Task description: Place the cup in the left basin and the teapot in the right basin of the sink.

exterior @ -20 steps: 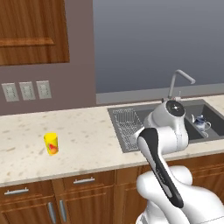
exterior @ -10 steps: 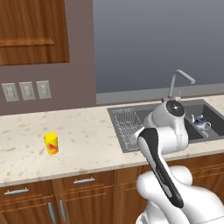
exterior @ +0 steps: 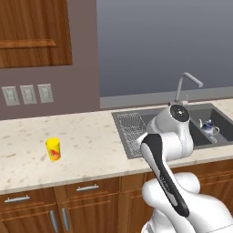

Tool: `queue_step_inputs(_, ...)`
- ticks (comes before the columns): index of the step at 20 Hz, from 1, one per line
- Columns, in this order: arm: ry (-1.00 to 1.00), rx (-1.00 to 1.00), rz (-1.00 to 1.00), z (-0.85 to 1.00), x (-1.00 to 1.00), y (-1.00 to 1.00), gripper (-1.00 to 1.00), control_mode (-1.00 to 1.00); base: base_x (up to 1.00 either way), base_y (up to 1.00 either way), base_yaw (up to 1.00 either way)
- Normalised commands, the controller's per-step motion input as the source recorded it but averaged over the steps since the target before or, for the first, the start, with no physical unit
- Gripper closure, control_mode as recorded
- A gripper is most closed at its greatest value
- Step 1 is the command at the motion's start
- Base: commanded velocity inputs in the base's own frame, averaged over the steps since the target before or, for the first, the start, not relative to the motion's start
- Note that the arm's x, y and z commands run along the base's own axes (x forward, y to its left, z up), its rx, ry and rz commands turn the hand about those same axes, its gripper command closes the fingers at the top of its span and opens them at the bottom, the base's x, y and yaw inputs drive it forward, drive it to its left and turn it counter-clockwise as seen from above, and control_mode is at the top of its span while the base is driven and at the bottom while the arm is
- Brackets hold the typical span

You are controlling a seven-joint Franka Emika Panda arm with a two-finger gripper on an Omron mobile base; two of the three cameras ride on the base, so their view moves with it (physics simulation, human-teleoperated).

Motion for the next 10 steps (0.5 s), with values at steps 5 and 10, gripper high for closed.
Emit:
queue_step_inputs(5, 0.00, 0.10, -0.02, 0.00, 0.04, 0.18, -1.00, -1.00, 0.00, 0.00, 0.00)
queue_step_inputs(10, 0.01, 0.15, -0.08, 0.00, 0.20, 0.18, -1.00, -1.00, 0.00, 0.00, 0.00)
